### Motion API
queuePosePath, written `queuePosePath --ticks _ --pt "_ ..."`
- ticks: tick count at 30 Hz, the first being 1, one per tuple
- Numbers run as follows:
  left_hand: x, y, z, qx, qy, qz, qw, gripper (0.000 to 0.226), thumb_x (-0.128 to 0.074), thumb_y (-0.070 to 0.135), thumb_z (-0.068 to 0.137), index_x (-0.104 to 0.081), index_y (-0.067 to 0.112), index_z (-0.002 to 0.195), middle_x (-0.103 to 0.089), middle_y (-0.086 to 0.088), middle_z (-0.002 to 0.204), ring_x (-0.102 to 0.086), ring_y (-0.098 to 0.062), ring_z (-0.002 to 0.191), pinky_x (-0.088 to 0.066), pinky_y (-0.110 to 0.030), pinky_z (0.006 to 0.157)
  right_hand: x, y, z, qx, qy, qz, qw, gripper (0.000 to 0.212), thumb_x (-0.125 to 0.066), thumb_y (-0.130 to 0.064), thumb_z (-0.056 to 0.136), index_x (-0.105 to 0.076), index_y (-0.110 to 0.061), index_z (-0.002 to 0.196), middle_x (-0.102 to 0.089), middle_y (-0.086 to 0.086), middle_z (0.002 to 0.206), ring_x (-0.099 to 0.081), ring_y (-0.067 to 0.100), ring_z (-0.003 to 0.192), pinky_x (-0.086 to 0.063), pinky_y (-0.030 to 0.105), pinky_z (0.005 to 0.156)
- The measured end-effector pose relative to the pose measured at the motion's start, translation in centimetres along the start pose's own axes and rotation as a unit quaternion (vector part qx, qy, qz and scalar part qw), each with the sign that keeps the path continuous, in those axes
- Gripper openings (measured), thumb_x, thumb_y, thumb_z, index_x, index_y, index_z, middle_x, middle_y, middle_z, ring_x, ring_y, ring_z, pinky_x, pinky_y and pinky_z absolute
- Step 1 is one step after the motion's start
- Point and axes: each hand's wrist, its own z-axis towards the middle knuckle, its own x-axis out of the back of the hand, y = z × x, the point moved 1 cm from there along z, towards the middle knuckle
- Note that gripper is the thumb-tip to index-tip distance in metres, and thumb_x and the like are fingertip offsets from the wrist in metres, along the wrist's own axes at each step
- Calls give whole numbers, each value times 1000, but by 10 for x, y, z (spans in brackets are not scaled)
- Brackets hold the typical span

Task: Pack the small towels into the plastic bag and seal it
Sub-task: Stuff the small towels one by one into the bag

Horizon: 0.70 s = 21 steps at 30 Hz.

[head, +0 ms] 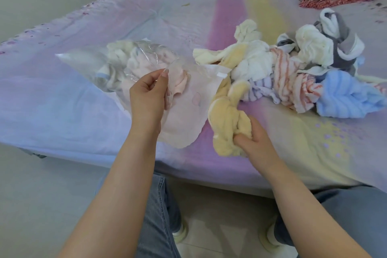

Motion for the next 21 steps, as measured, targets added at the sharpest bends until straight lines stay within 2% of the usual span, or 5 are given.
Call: queuePosePath --ticks 5,8,11,15,21 --pt "-3 0 -1 0 3 3 1000 21 -62 19 95 -69 0 99 -46 3 48 -41 -22 49 -41 -44 59 7 -7 18 -36 11 -117 992 37 -75 -33 74 -56 -19 102 -63 0 108 -62 17 101 -55 36 74" --pt "1 -2 -1 -4 2 3 1000 20 -62 19 95 -70 1 100 -47 4 48 -43 -28 55 -40 -45 60 12 17 47 -89 -63 -338 935 58 -72 -59 60 -59 -36 112 -23 6 155 -13 29 146 -24 51 115" --pt "3 -5 -1 -2 2 0 1000 21 -63 20 94 -70 2 103 -49 2 50 -46 -36 63 -40 -44 59 -5 33 70 -31 -139 -321 936 63 -70 -68 53 -63 -36 107 -37 5 146 -17 22 144 -7 40 120" --pt "2 -4 -3 -8 5 9 1000 21 -62 18 95 -69 -1 100 -48 3 47 -42 -24 49 -36 -30 48 -45 32 82 -17 -173 -284 943 28 -71 -30 68 -62 -28 94 -47 -3 123 -52 15 111 -46 30 88" --pt "9 2 -4 -12 10 17 1000 23 -60 17 96 -69 -1 107 -52 -10 56 -49 -22 49 -44 -26 45 -52 3 30 14 -153 -421 894 18 -56 -29 78 -42 -29 89 -59 -9 81 -56 20 69 -45 35 58"
